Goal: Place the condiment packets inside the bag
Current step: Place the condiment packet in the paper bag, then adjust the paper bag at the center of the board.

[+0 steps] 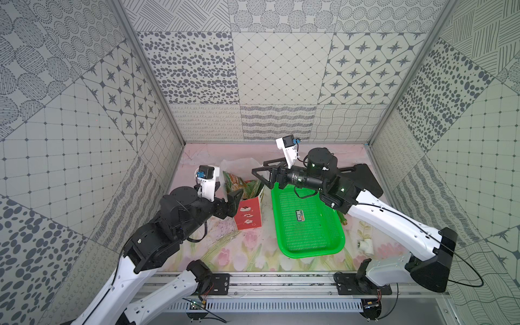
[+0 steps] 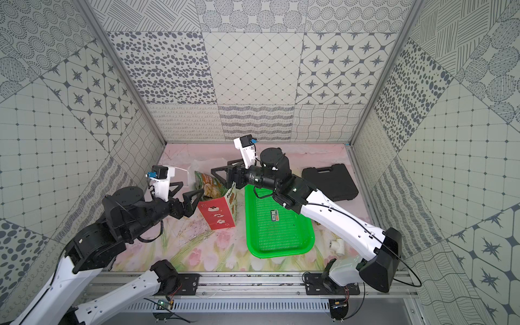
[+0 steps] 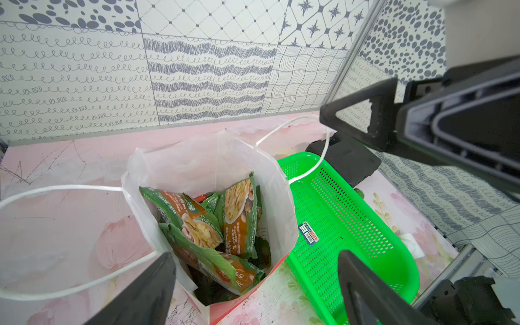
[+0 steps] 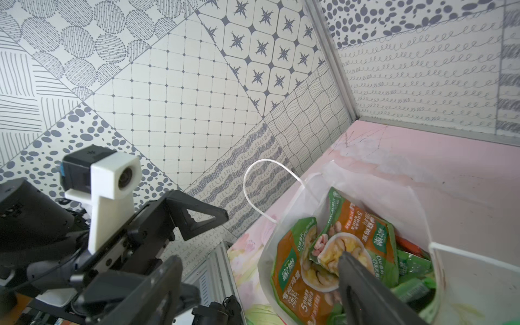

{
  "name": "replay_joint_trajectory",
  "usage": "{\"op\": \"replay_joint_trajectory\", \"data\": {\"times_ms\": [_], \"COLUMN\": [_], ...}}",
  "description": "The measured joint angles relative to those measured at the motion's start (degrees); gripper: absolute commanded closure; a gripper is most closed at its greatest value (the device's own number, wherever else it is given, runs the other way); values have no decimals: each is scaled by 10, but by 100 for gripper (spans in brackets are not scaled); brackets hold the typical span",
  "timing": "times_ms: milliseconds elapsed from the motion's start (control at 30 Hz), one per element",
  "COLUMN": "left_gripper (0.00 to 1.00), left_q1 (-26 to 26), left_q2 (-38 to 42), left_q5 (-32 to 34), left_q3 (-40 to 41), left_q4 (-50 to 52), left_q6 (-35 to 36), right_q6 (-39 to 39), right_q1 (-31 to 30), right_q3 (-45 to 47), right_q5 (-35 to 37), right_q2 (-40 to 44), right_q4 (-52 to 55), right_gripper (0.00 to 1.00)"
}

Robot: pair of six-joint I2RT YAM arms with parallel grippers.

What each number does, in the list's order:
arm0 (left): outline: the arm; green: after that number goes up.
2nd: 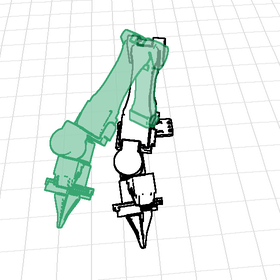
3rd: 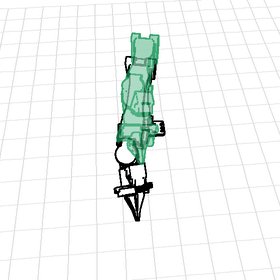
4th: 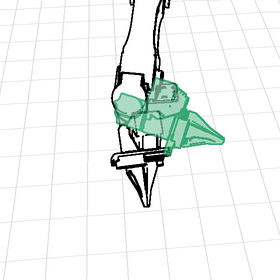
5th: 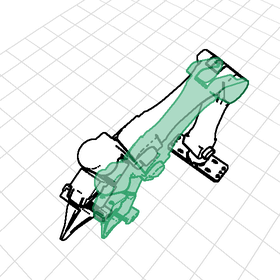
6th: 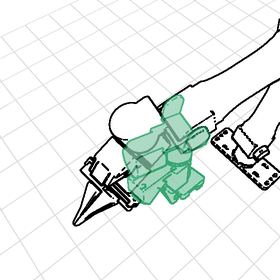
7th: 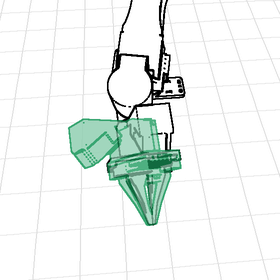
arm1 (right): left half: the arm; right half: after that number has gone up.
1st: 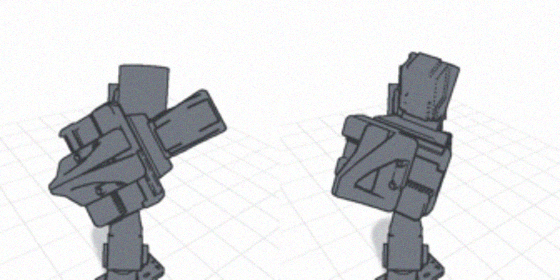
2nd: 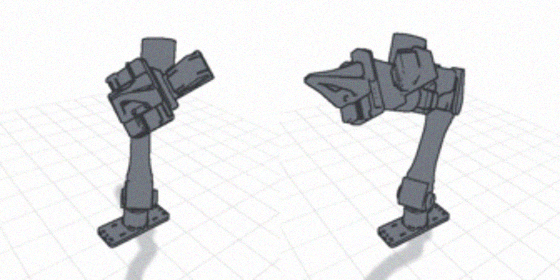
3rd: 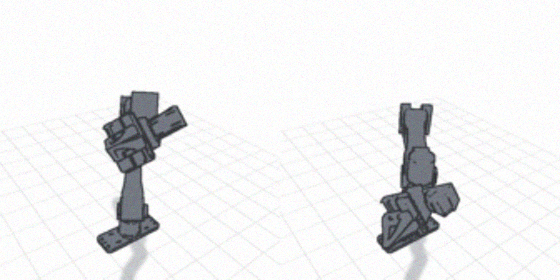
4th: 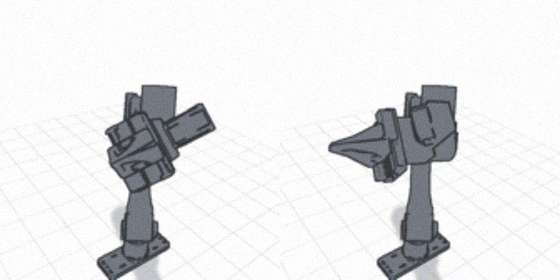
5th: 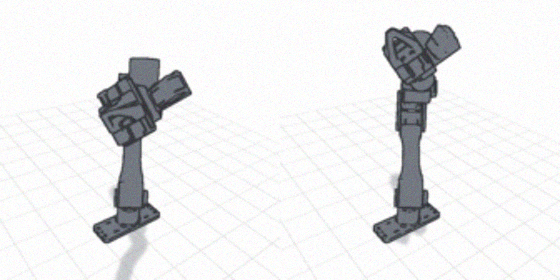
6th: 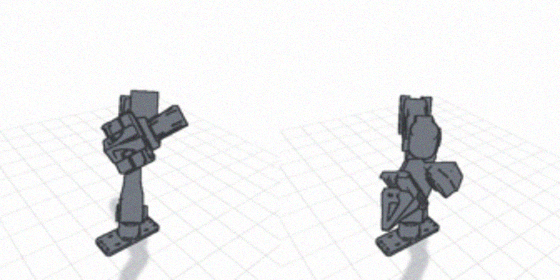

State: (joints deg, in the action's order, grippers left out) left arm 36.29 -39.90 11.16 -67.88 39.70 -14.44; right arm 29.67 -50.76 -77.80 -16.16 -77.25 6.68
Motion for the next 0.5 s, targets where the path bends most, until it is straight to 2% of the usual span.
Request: {"op": "replay_joint_trajectory", "data": {"times_ms": [300,500], "left_gripper": [5,5], "left_q1": [0,0], "left_q2": [68,106], "left_q5": [53,99], "left_q3": [-10,-17], "left_q4": [32,80], "left_q6": [-52,-95], "right_q6": [-57,-86], "right_q1": [0,0], "right_q3": [104,145], "right_q5": [116,183], "right_q2": [160,236], "right_q4": [49,74], "right_gripper": [3,3]}}
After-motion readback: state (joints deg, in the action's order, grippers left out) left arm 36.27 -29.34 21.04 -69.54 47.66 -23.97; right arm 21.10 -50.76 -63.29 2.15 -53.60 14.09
